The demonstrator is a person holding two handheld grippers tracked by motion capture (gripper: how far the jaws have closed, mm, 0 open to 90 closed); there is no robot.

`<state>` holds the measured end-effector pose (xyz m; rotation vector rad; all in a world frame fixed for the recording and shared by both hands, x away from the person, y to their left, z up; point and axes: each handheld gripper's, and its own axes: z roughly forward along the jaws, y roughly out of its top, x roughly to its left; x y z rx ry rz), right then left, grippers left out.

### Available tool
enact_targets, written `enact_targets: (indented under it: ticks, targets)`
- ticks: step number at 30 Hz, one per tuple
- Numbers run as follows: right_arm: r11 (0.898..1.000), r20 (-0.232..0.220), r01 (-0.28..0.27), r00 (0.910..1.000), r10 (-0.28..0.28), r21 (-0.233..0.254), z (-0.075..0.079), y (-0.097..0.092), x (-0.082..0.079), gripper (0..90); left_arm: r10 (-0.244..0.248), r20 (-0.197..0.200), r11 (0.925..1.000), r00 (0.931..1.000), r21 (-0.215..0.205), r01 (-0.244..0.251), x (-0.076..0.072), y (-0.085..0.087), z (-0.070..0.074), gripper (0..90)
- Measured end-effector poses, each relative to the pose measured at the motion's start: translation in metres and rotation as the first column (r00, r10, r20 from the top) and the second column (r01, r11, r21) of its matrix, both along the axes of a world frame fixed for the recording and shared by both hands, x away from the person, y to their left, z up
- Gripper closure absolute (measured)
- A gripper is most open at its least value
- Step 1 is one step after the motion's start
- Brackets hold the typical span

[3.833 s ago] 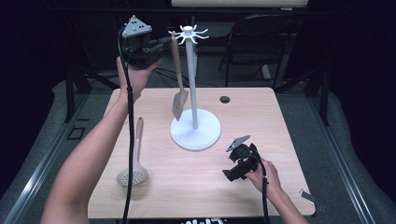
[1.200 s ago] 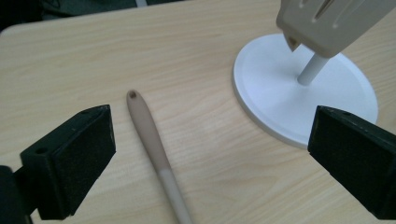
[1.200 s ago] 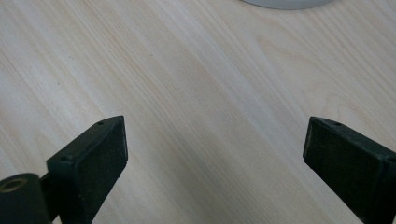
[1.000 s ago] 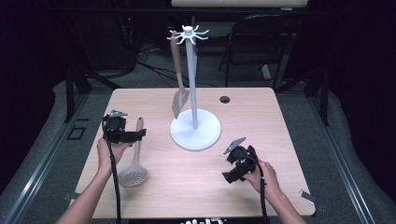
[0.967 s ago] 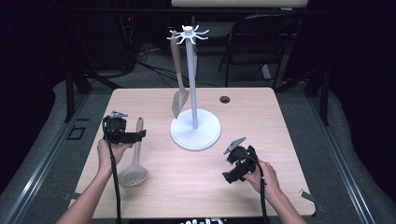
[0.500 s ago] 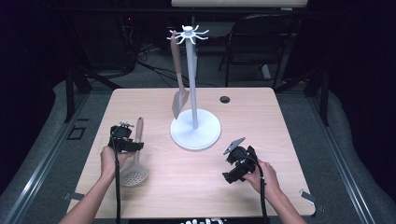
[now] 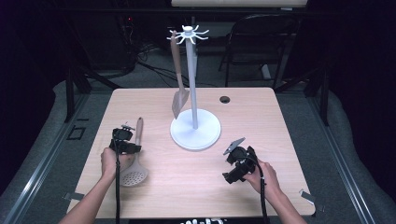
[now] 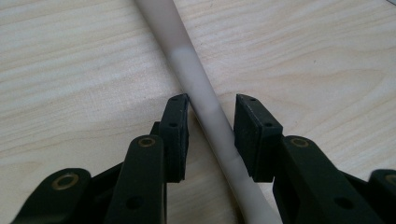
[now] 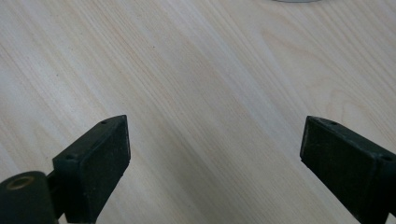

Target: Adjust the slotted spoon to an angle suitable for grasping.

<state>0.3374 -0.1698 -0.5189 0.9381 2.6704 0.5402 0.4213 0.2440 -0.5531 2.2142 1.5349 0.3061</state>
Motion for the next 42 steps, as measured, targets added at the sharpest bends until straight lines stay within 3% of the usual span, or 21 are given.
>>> enact_targets:
  ticks: [9,16,28,42]
  targets:
    - [1.0,0.002,0.0,1.0,0.0,0.002,0.001,0.0,-0.002,8.0,-0.01,-0.021,0.9999,0.9997,-0.003,0.01,0.001,0.001,0.0,65.2]
    - [1.0,0.001,-0.003,1.0,0.003,-0.007,0.002,-0.001,-0.002,8.1,-0.014,-0.046,0.9984,0.9988,-0.056,0.011,0.001,0.008,0.0,66.9]
    - [1.0,0.002,0.001,1.0,-0.001,0.001,0.001,-0.001,-0.001,8.1,-0.061,-0.086,0.997,0.9944,-0.054,0.056,-0.004,0.01,0.003,71.7]
    - [1.0,-0.007,-0.005,1.0,0.005,-0.017,0.002,0.0,-0.001,8.1,-0.124,-0.114,0.9922,0.9856,-0.02,0.123,-0.014,0.008,0.007,76.8]
